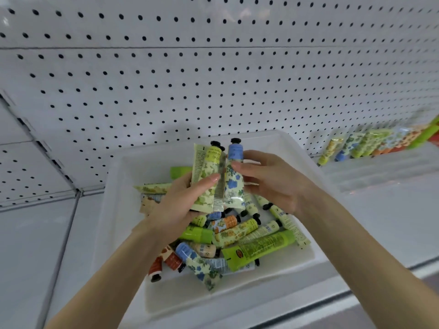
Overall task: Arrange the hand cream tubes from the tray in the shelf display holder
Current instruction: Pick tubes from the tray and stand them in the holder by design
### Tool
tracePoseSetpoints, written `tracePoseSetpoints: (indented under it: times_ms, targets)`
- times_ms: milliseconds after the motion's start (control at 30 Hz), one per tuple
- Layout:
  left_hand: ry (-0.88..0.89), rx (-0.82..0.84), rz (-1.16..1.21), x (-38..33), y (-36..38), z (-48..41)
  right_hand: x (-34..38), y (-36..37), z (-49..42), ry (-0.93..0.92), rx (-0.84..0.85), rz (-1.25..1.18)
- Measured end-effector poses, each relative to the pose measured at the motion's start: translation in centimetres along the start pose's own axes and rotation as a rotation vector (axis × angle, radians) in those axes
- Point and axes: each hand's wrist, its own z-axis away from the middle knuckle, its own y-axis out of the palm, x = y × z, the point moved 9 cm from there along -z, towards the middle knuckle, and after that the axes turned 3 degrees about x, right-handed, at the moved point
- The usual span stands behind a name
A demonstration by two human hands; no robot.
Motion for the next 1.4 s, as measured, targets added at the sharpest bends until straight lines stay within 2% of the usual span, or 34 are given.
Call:
tracePoseSetpoints:
  times_ms: [133,267,433,767,900,1000,1200,1400]
  targets:
    - [0.012,0.1,-0.033,-0.1,1.6,1.0,0.9,-0.7,1.9,-0.066,-0.106,0.037]
    - [0.044,0.133,-0.055,-0.9,2.8,2.0,1.5,-1.2,3.4,-0.066,-0.145,0.084]
    - [0.046,0.129,-0.115,-1.2,3.1,2.6,1.9,-0.8,4.3,-0.066,-0.109,0.029]
    - [0.069,-0.007,-0.171,-2.6,0.1,4.4,2.3,1.6,3.3,-0.067,0.043,-0.009]
    - [0.082,-0.073,-0.147,-2.9,-2.8,4.7,0.9,-0.5,2.2,-0.03,0.001,0.12]
    - [0.082,-0.112,-0.12,-2.7,-4.4,4.7,-1.9,-2.6,0.7,0.066,-0.036,0.245]
    - [0.062,-0.117,-0.055,-1.0,-5.0,4.4,-6.2,-5.5,-2.3,0.161,-0.152,0.576]
    - [0.057,-0.118,0.044,-0.6,-5.3,3.8,-7.3,-5.4,-4.0,0.212,-0.193,0.588]
